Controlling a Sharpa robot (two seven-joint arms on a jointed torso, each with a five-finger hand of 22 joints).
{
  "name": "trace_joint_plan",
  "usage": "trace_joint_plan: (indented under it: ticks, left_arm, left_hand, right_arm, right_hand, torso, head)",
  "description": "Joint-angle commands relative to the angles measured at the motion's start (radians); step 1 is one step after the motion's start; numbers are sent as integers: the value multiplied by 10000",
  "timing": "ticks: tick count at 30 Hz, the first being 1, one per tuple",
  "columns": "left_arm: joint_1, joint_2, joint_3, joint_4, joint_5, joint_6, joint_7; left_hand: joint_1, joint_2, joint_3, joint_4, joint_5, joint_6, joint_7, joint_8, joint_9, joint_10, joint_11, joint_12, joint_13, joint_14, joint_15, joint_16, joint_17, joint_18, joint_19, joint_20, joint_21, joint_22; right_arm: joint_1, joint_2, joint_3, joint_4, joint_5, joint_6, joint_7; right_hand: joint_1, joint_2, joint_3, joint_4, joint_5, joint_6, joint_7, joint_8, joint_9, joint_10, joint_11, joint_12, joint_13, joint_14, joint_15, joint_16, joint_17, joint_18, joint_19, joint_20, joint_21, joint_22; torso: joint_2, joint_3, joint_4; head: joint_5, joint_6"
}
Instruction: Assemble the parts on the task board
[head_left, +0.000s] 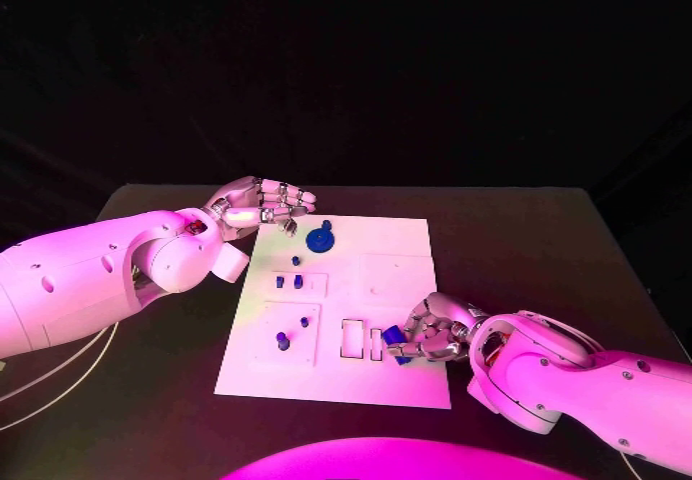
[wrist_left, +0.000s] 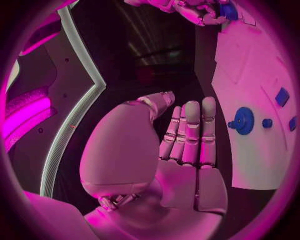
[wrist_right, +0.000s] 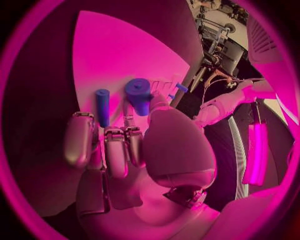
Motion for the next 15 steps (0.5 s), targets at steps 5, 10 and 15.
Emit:
trace_joint_plan:
  ticks: [5,10,15]
  left_arm:
    - [0,7,5,13,63,174,100]
    - [0,15,5,12,63,166,107]
    - [0,16,5,17,63,163,109]
  left_hand:
    - [-34,22,-3,-46,48,-52,-23,24,-10,-93,-3,40,14,-63,37,43,-12,145,-10,40,-69,-5]
    - [-34,22,-3,-46,48,-52,-23,24,-10,-93,-3,40,14,-63,37,43,-12,145,-10,40,-69,-5]
    - [-34,22,-3,-46,48,-52,-23,24,-10,-93,-3,40,14,-63,37,43,-12,145,-10,40,-69,-5]
  right_arm:
    - [110,-76,7,223,1461,-668,322]
    - [229,-86,33,322,1835,-519,446]
    - [269,21,40,301,2040,-291,478]
  right_hand:
    - [161,154,299,-158,48,73,-83,69,38,620,-95,74,2038,945,-78,32,2249,-163,233,-94,29,1831]
    - [25,143,297,-115,27,116,-77,60,13,603,-95,48,2015,941,-83,25,2228,-157,225,-101,-9,1823]
    - [-98,150,293,-110,24,138,-77,49,-5,607,-94,50,2020,938,-82,21,2218,-154,219,-103,-37,1816]
  torso:
    - [-6,-4,-13]
    - [-8,-15,-2]
    - [3,-1,-11]
  head:
    - [8,9]
    - [11,33]
    - [35,41]
